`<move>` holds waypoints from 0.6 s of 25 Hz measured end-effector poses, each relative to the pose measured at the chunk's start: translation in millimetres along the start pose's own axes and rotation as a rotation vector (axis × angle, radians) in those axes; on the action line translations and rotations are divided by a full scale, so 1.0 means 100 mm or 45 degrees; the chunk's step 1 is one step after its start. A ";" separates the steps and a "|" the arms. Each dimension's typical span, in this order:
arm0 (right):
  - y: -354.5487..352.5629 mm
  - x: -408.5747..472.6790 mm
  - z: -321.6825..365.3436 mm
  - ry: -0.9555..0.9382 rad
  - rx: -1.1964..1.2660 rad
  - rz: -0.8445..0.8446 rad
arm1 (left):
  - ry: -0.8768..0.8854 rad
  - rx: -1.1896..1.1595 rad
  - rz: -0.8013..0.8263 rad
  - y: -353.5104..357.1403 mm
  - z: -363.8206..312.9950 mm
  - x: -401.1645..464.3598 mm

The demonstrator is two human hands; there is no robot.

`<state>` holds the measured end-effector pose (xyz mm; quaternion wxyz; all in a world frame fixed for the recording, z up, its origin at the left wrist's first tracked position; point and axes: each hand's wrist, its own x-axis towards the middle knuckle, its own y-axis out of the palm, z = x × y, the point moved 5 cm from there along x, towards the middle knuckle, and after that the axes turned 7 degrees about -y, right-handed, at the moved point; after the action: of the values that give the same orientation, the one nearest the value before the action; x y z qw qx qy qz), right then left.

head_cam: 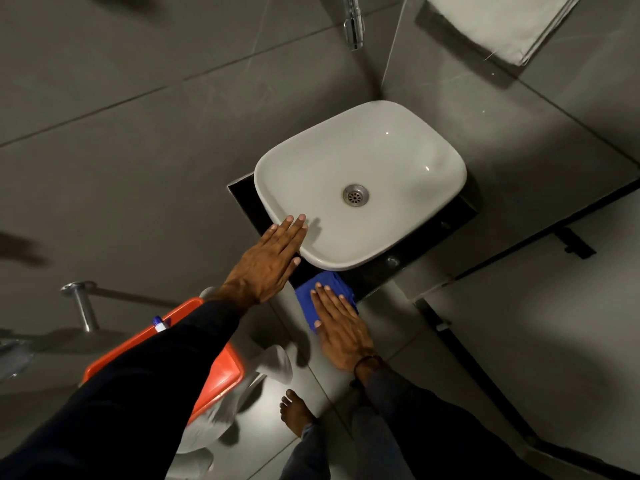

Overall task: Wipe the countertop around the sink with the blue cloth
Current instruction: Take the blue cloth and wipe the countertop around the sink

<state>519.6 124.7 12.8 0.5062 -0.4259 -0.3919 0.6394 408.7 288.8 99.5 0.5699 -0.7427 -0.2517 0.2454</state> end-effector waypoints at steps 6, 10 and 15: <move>-0.23 -0.31 -0.72 0.202 -0.031 -0.036 | -0.043 0.014 -0.002 0.02 -0.02 0.00; -0.25 -0.23 -0.66 0.390 0.048 -0.043 | -0.114 -0.028 -0.012 0.03 -0.08 0.01; -0.26 -0.30 -0.51 0.089 0.069 0.019 | -0.275 -0.080 -0.032 0.09 -0.19 0.00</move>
<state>579.7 103.7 24.3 0.5261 -0.4368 -0.3533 0.6383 422.0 273.1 95.5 0.5188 -0.7264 -0.3285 0.3087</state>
